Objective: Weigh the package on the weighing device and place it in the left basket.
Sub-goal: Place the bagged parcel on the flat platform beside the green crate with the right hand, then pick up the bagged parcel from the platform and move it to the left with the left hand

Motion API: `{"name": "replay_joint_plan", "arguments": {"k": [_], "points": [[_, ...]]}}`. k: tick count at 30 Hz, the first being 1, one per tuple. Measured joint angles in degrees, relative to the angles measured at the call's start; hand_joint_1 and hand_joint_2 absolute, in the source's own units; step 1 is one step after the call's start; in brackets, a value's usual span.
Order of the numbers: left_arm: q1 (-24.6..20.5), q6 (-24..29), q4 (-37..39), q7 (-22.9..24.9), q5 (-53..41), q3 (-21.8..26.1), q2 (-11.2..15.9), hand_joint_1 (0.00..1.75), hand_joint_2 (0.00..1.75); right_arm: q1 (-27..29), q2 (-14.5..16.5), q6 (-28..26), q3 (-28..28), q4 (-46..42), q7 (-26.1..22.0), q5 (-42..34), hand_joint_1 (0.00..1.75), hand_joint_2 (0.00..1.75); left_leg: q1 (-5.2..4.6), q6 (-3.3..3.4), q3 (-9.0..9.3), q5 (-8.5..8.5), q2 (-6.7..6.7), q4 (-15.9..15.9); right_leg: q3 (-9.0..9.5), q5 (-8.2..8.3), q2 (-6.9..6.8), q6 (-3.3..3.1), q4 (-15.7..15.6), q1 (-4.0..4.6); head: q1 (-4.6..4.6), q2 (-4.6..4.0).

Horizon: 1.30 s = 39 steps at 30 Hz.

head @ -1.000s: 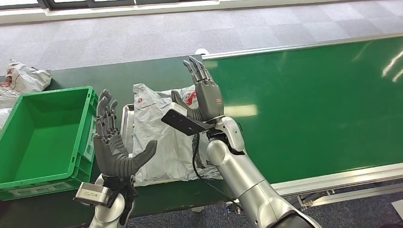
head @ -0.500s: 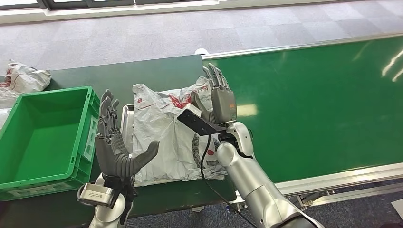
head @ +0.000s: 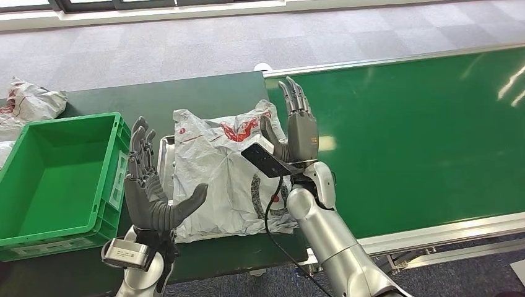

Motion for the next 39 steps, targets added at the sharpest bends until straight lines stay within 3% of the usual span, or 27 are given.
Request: {"name": "replay_joint_plan", "arguments": {"k": [1, 4, 7, 11, 16, 22, 30, 39], "points": [[0.0, 0.0, 0.0, 0.1, -0.2, 0.0, 0.0, 0.00, 1.75, 0.3, 0.0, -1.0, -0.2, -0.7, -0.8, -0.3, 0.00, 1.75, 0.00, 0.00, 0.02, 0.00, 0.00, 0.0, -0.02, 0.00, 0.00, 0.00, 0.0, 0.00, 0.00, 0.00], [-2.3, 2.5, 1.9, 3.8, -7.0, -0.2, 0.1, 0.00, 1.75, 3.5, 0.2, -5.0, -1.3, -6.6, -6.5, -1.6, 0.00, 1.75, -0.02, 0.02, -0.03, 0.06, -0.17, 0.1, -0.07, 0.01, -0.18, 0.01, 0.0, 0.02, -0.02, 0.00], [-9.2, 7.1, 9.6, 7.7, -20.2, -0.3, 0.8, 0.00, 1.75, 11.0, 1.5, -9.4, -2.4, -27.5, -15.6, -2.0, 0.00, 1.75, -0.04, 0.02, -0.45, 0.23, -0.66, 0.1, -0.23, 0.03, -0.69, 0.00, 0.0, 0.00, -0.02, 0.00], [-15.1, 8.5, 17.7, 7.1, -23.1, -0.1, 1.3, 0.00, 1.75, 15.1, 2.4, -10.3, -2.5, -52.8, -17.0, -1.8, 0.00, 1.75, -0.07, 0.02, -0.45, 0.21, -0.34, 0.1, -0.33, 0.09, -0.46, -0.03, 0.0, -0.04, 0.01, 0.00], [-18.6, 8.5, 22.5, 7.1, -23.2, -0.1, 1.5, 0.00, 1.75, 17.1, 2.0, -10.1, -2.5, -67.5, -17.0, -1.8, 0.00, 1.75, -0.10, 0.03, -0.46, 0.22, -0.27, 0.1, -0.37, 0.18, -0.34, 0.01, 0.0, -0.07, 0.01, 0.00], [-19.9, 8.5, 24.9, 7.3, -24.1, -0.1, 1.6, 0.00, 1.75, 17.8, 1.8, -10.1, -2.6, -73.8, -16.5, -1.6, 0.00, 1.75, -0.09, 0.02, -0.45, 0.27, -0.24, 0.0, -0.37, 0.25, -0.31, 0.00, 0.0, -0.05, 0.00, 0.00], [-24.3, 4.3, 31.7, 14.9, -35.6, -2.3, 2.6, 0.00, 1.75, 17.7, 1.7, -9.9, -2.4, -73.7, -16.8, -2.4, 0.00, 1.75, -0.09, 0.05, -0.49, 0.37, -0.25, 0.1, -0.38, 0.34, -0.30, 0.00, 0.0, -0.06, 0.01, 0.00], [-29.6, 4.5, 41.9, 13.6, -35.7, -3.5, 2.9, 0.00, 1.75, 17.6, 1.7, -9.9, -2.3, -72.6, -16.8, -1.4, 0.00, 1.75, -0.09, 0.08, -0.50, 0.40, -0.26, 0.1, -0.39, 0.35, -0.29, -0.01, 0.0, -0.05, 0.01, 0.00]]}}
